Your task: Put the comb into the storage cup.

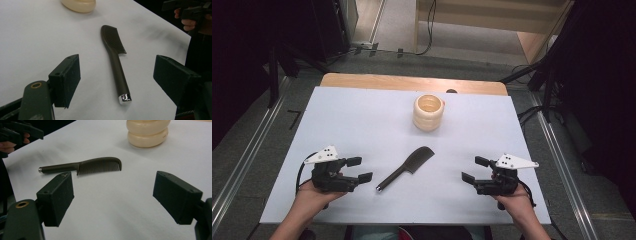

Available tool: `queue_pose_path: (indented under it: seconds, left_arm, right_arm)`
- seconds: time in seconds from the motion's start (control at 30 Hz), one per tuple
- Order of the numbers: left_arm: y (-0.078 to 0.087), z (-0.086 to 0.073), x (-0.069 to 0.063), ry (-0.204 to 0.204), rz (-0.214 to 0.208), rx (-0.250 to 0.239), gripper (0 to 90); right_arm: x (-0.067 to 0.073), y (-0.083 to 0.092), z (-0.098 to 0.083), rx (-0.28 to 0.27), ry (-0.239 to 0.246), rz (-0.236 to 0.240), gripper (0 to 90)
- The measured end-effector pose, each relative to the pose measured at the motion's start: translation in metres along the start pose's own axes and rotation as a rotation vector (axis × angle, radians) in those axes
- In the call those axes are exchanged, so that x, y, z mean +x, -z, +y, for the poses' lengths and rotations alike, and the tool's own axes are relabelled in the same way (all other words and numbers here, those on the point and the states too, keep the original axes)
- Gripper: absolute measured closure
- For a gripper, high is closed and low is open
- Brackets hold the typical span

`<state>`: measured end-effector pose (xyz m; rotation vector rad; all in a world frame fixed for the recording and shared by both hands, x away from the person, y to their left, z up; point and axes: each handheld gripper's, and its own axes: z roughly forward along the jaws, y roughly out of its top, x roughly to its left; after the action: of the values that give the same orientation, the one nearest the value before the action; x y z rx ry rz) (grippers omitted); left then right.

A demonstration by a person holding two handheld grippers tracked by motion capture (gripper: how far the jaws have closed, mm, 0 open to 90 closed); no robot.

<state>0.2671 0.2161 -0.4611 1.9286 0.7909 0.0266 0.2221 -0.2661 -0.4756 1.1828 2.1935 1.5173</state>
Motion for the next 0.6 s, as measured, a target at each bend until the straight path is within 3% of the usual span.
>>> queue_pose_path:
  seconds: [0.6]
  left_arm:
    - [0.0004,0.0013,-0.0002,0.016,-0.001,0.023,23.4]
  right_arm:
    - [-0.0002,-0.0006,0.0003,0.009,-0.001,-0.001,15.2]
